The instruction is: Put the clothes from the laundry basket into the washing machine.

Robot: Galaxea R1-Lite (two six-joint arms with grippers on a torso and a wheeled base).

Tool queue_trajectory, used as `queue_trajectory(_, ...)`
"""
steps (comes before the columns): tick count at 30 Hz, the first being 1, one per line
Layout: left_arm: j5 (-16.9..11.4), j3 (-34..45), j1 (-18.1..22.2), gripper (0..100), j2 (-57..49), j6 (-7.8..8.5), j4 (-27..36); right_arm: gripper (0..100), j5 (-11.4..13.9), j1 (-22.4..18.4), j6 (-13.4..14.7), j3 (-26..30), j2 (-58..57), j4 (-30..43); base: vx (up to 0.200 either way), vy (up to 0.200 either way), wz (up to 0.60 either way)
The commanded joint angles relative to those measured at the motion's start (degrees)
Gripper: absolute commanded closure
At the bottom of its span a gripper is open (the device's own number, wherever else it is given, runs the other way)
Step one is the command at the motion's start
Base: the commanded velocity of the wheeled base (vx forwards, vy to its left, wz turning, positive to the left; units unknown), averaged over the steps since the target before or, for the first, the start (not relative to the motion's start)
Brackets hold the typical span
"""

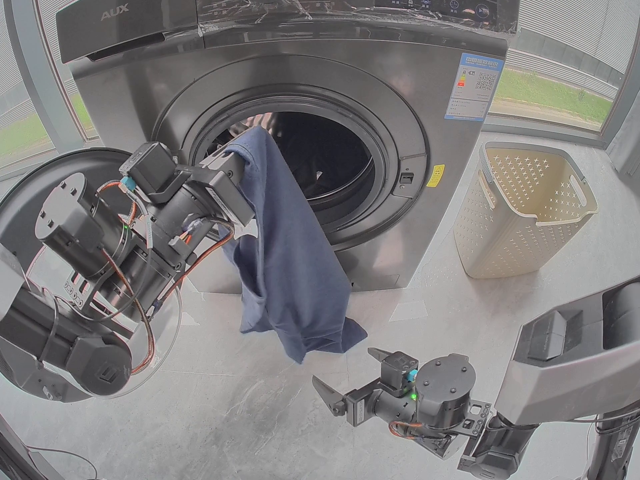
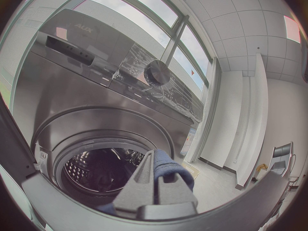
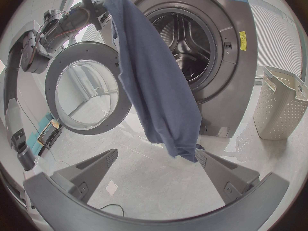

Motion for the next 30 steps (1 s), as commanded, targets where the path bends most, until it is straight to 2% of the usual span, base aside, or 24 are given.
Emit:
queue_trajectory(1, -0.02, 0.14, -0.42, 100, -1.47, -0.04, -0.03, 0, 0.08, -2.47, -0.50, -5.84, 1.42, 0.03, 0.000, 0.000, 0.00)
queue_trajectory(6, -0.02, 0.31, -0.24, 100, -1.29, -0.04, -0.03, 0, 0.96, -2.03, -1.46, -11.56, 1.50, 0.03, 0.000, 0.000, 0.00)
queue_trajectory(13, 0.07, 0.14, -0.07, 100, -0.76, -0.12, -0.03, 0, 1.66, 0.96, -2.60, -14.63, 3.00, 0.39, 0.000, 0.000, 0.00)
queue_trajectory(18, 0.07, -0.04, -0.15, 100, -0.85, -0.12, -0.03, 0, 1.66, 0.43, -3.31, -19.47, 5.55, 0.65, 0.000, 0.000, 0.00)
queue_trajectory(22, -0.02, -0.04, -0.51, 100, -1.38, -0.04, -0.03, 0, 1.92, -0.98, -4.10, -24.21, 8.18, 1.09, 0.000, 0.000, 0.00)
queue_trajectory(27, -0.02, 0.23, -0.77, 100, -1.64, -0.04, -0.03, 0, 1.84, -4.84, -4.80, -28.87, 10.91, 2.14, 0.000, 0.000, 0.00)
queue_trajectory(30, -0.10, 0.67, -1.74, 100, -1.64, -0.04, -0.12, 0, 1.92, -8.80, -4.98, -32.12, 12.14, 2.14, 0.000, 0.000, 0.00)
